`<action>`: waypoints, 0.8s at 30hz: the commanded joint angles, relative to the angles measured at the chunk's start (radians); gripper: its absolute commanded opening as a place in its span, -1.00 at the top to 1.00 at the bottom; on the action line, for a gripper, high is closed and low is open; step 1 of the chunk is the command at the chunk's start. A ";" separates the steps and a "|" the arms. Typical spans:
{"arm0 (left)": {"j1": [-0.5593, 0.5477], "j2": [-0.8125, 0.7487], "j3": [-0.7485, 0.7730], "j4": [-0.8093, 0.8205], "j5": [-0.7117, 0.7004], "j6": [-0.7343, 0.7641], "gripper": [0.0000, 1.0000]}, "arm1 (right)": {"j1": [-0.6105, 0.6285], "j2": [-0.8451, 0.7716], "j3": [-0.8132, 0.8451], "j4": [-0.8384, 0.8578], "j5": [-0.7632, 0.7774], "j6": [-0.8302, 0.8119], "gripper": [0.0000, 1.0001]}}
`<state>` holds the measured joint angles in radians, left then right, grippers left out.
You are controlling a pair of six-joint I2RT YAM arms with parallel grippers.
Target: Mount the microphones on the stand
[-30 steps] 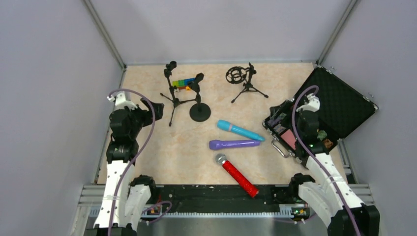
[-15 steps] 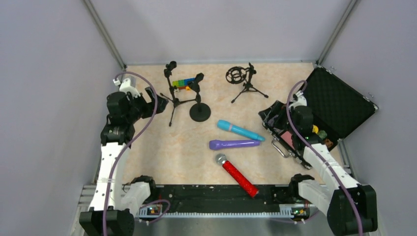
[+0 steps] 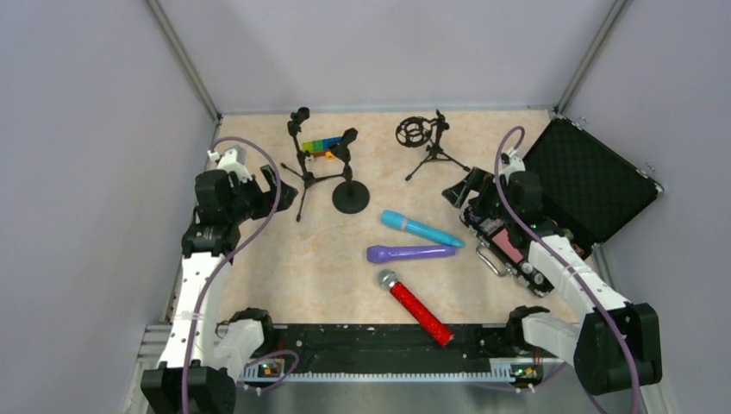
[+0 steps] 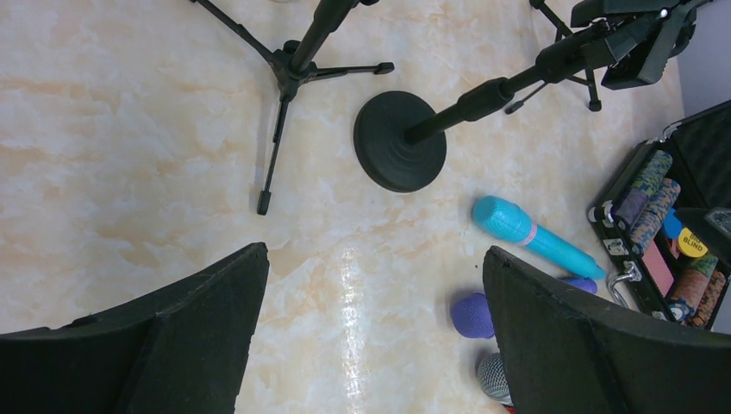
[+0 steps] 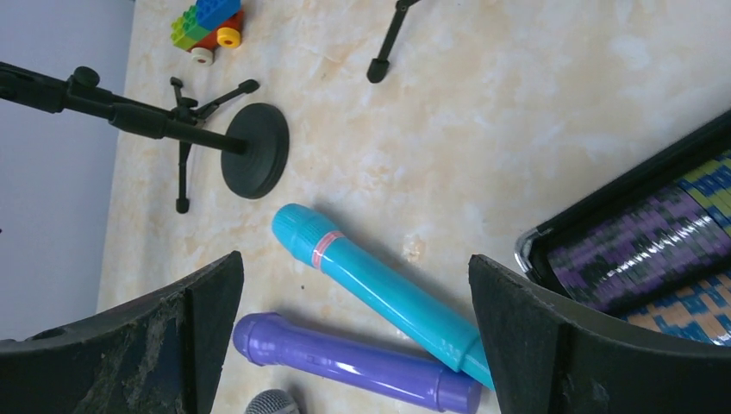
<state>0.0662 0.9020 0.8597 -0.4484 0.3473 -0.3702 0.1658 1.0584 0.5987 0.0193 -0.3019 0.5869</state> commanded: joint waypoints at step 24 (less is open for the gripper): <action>0.004 0.016 -0.079 0.000 0.097 0.002 -0.94 | 0.087 0.330 0.322 0.212 -0.107 0.144 -0.98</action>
<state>0.0662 0.9127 0.7719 -0.4927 0.4042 -0.3710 0.2333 1.3468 0.8280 0.1535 -0.3737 0.6872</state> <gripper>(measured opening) 0.975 0.991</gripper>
